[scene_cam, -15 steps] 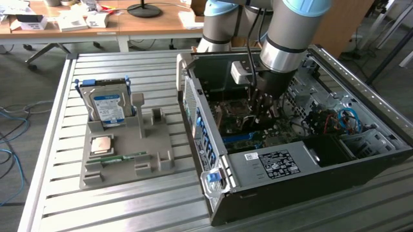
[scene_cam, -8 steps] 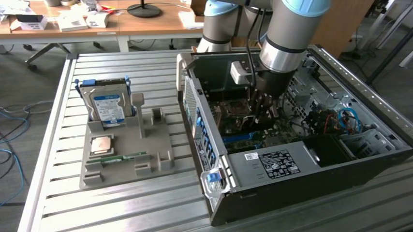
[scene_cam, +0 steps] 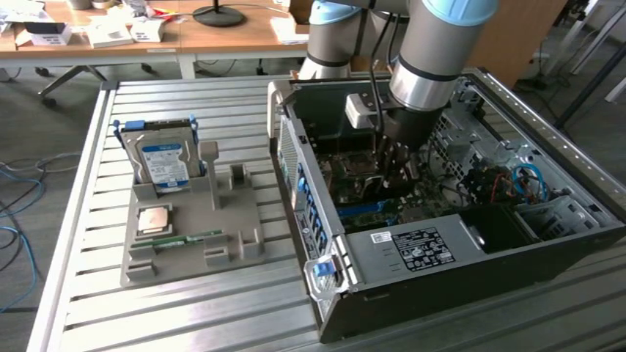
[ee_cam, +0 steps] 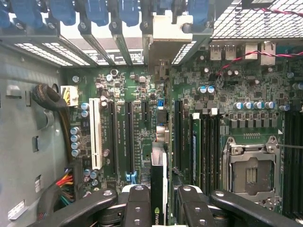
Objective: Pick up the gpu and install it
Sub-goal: 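Insert the gpu into the slot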
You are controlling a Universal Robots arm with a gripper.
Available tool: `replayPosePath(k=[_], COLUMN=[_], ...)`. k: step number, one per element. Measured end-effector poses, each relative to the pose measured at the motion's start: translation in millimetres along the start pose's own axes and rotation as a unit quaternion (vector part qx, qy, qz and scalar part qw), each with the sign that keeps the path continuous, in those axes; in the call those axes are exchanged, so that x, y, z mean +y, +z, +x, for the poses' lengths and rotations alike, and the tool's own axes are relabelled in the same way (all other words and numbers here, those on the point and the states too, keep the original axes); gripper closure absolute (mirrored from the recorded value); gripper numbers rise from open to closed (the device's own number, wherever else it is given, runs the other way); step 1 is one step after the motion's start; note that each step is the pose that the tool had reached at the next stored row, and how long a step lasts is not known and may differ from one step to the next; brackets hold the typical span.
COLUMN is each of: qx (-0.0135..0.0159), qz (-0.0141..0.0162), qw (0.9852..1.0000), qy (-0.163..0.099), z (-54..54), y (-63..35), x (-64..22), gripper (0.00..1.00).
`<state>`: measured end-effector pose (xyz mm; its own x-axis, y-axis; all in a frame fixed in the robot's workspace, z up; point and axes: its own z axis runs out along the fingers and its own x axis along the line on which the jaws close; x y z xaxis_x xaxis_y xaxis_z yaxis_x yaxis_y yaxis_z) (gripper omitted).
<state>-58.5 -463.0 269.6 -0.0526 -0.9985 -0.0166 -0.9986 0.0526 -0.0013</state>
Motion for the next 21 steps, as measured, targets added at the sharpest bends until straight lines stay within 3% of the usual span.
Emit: replayPosePath(k=[21], qx=[0.0], qz=[0.0], qw=[1.0], qy=[0.0], z=[0.3], y=[2.5], x=[5.2], gripper=[0.73])
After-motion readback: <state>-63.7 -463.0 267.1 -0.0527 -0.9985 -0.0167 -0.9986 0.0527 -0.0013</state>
